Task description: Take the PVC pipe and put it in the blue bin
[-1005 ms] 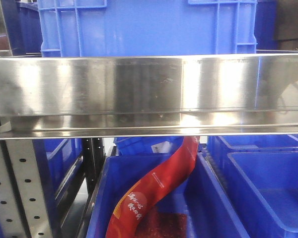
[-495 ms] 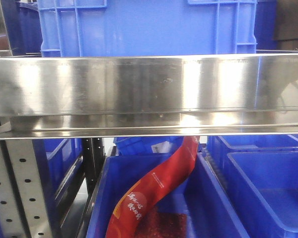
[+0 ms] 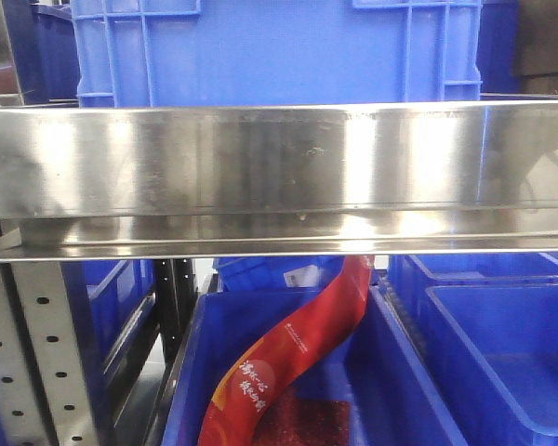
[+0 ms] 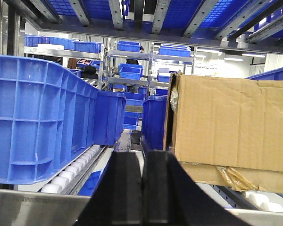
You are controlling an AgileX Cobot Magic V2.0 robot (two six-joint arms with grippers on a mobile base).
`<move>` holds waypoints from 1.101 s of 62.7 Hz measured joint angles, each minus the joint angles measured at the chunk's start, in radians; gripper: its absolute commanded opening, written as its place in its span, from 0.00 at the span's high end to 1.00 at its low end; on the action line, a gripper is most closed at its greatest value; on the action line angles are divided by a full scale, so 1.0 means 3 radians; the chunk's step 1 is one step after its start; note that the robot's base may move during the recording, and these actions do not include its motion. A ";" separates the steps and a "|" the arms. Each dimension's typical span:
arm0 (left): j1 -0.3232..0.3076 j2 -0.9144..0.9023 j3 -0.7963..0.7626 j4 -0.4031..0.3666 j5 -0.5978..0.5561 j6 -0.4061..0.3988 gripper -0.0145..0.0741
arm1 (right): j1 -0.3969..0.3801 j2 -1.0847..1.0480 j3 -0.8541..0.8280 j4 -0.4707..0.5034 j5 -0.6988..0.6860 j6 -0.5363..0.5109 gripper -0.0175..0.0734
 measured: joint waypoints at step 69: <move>0.0000 0.0000 0.0000 0.0000 0.0000 0.0000 0.96 | 0.0000 0.0000 0.0000 0.0000 0.0000 0.0000 0.98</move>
